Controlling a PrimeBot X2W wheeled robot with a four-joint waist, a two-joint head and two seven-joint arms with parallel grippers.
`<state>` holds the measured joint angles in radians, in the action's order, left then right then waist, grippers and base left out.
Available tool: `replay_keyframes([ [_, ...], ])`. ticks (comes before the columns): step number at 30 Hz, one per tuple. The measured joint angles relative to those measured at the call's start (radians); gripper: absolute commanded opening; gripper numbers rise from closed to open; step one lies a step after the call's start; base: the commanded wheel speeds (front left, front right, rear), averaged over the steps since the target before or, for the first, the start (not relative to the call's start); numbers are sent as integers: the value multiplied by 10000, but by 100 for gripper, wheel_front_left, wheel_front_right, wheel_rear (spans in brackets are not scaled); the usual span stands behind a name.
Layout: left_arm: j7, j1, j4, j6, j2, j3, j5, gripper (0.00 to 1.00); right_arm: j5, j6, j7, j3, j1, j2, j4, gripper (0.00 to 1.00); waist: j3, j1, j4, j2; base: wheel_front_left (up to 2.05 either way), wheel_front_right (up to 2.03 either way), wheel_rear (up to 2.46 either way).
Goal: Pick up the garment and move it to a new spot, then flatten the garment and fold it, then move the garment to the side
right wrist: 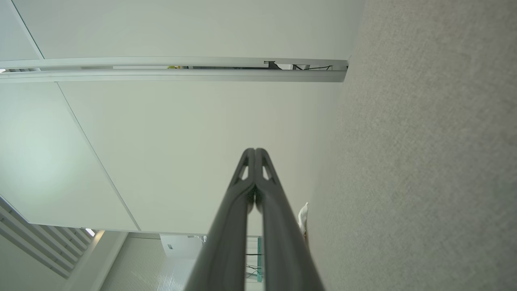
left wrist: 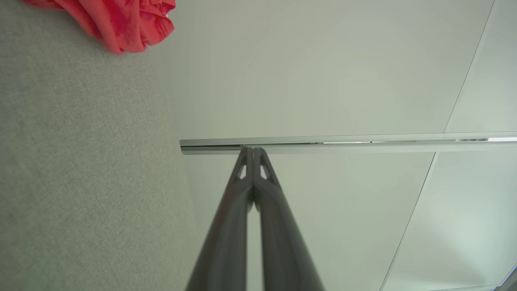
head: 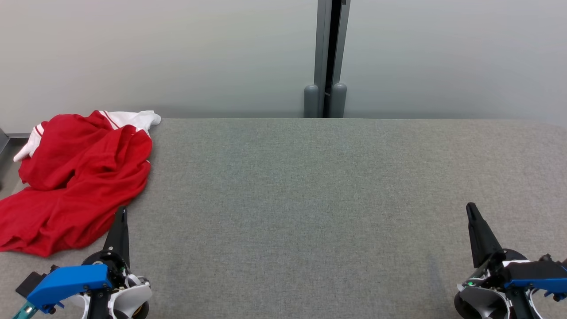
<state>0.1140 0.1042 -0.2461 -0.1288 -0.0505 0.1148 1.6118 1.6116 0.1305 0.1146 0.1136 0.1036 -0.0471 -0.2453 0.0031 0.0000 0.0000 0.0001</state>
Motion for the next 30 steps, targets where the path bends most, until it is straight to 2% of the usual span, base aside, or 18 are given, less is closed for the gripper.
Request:
replay_keyframes([
  [2,0,0,0,0,0,0,0,0,0,0,-2,0,0,0,0,0,0,0,0,0,0,0,0],
  [3,-8,-26,-54,2,2,-4,-2,100,0,0,-2,-4,-33,12,-40,100,0,0,0,0,0,0,0],
  [9,-52,-658,-535,4,98,-48,-6,100,-2,-17,-38,-77,-503,109,-556,100,0,0,0,0,0,0,0],
  [20,-571,-691,-295,6,117,-633,-332,100,-545,-17,-568,-190,-535,113,-558,100,14,0,4,0,0,0,0],
  [30,-1014,-575,29,6,109,-1024,-2011,100,-2186,-17,-1005,-65,-536,107,-151,100,23,0,39,0,0,0,0],
])
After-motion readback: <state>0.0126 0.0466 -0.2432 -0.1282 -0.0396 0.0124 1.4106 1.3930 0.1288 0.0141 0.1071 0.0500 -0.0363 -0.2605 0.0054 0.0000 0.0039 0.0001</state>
